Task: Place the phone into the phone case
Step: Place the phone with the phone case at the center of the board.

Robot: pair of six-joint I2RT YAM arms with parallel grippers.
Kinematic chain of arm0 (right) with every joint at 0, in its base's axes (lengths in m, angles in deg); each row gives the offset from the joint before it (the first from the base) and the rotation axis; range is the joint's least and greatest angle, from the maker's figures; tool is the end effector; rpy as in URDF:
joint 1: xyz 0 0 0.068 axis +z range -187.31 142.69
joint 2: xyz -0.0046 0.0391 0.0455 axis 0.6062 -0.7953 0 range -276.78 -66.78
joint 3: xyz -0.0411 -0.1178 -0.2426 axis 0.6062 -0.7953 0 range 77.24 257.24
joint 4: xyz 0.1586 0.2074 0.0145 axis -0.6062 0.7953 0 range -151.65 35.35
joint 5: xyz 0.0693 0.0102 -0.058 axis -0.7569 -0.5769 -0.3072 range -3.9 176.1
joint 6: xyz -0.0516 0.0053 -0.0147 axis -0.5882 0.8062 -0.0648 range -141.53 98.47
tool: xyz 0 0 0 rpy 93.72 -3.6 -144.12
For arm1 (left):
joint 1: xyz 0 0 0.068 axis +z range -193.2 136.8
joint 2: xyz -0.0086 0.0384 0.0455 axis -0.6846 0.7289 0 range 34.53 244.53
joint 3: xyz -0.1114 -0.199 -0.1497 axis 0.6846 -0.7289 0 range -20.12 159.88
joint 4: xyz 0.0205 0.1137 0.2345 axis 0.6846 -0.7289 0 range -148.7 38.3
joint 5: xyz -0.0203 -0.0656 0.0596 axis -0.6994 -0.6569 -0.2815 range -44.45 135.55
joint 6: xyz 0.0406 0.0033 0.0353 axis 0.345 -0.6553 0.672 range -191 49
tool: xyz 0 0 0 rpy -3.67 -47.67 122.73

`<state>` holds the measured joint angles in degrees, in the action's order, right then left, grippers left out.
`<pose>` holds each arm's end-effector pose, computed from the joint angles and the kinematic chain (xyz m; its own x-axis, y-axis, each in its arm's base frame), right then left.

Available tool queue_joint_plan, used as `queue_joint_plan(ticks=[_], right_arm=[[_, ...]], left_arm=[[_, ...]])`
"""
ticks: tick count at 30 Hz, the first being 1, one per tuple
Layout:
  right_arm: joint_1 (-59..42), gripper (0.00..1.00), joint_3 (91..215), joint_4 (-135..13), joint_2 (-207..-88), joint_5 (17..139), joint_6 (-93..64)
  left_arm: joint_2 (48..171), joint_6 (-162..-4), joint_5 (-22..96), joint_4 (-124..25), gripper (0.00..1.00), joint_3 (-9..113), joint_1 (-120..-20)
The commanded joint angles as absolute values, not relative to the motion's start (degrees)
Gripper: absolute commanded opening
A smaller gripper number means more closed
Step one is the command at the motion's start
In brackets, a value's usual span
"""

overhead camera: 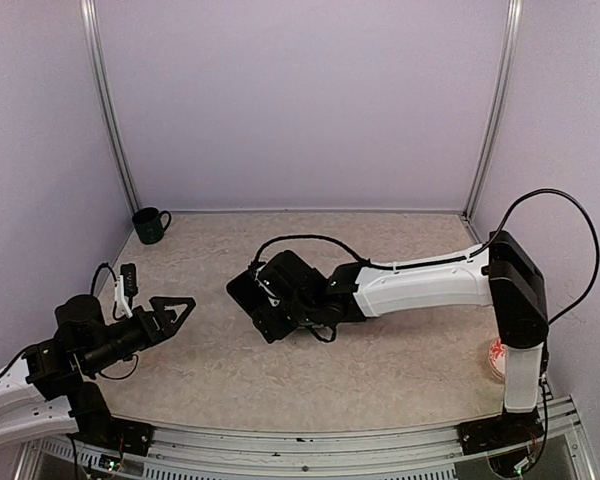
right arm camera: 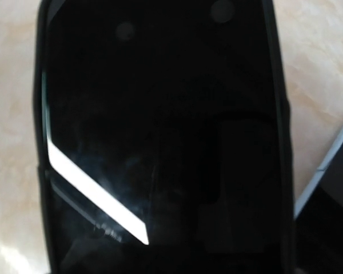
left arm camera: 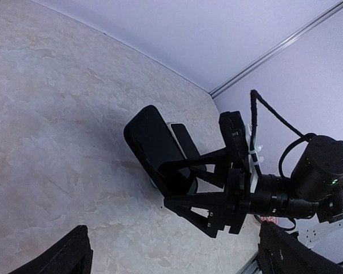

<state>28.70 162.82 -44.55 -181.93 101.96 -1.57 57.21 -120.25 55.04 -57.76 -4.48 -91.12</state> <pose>0.1914 0.4066 0.2050 -0.5520 -0.4326 -0.7128 -0.6534 0.7555 0.0475 0.0936 -0.0949 0.2200 -0.5722 -0.4813 -0.6641 0.2925 0.6367 -0.7135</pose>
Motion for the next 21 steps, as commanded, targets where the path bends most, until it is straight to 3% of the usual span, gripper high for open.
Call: queue_joint_plan(ticks=[1, 21], right_arm=[[27.7, 0.55, 168.97, -47.52, -185.49, 102.35, 5.39], [27.55, 0.57, 186.83, -41.67, -202.12, 100.63, 13.77]], left_arm=[[56.92, -120.35, 55.48, -58.51, 0.99, -5.09, -90.74], [53.94, -121.76, 56.97, -62.16, 0.99, -5.22, -90.75]])
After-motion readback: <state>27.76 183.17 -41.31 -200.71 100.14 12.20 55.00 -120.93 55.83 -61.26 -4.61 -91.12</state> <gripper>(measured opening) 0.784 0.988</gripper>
